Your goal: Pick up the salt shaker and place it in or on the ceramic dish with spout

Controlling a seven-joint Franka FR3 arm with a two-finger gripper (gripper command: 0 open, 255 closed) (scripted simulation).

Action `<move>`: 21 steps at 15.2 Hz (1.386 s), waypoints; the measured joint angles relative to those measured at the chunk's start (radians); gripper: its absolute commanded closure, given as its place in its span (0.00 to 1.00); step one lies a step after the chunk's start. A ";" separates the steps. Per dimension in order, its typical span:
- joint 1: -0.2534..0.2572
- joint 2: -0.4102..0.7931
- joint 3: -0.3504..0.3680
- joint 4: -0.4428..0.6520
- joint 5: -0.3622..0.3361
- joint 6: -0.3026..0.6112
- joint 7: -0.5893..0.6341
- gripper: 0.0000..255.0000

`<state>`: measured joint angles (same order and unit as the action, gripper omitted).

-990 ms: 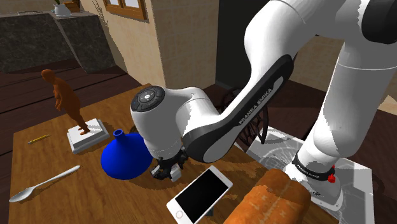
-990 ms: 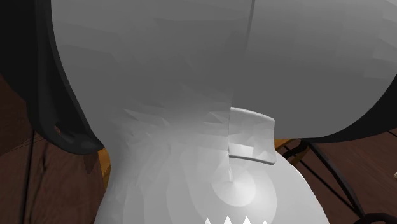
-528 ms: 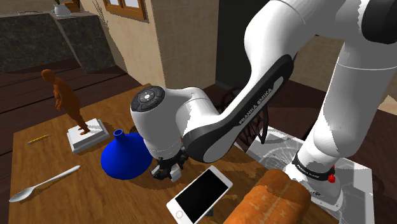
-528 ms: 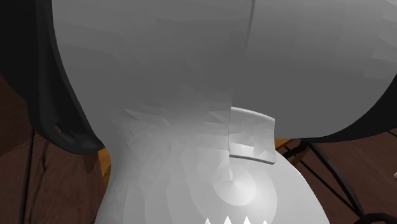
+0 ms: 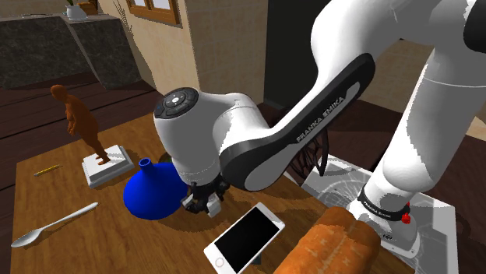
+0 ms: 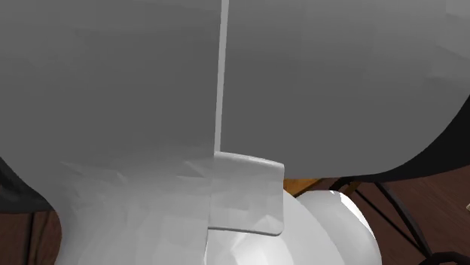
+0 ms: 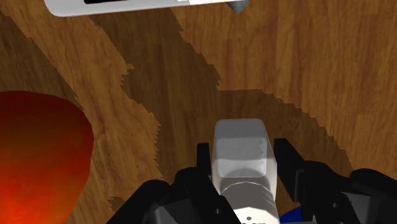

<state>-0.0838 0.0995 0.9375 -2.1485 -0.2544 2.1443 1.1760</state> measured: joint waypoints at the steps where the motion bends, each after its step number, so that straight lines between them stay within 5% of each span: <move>1: -0.002 -0.007 0.001 0.007 0.008 -0.010 -0.008 1.00; 17: -0.021 -0.143 0.000 0.125 0.148 -0.193 -0.126 1.00; 21: -0.039 -0.047 -0.016 0.206 0.067 -0.217 -0.130 1.00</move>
<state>-0.1229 0.0524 0.9220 -1.9422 -0.1876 1.9272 1.0461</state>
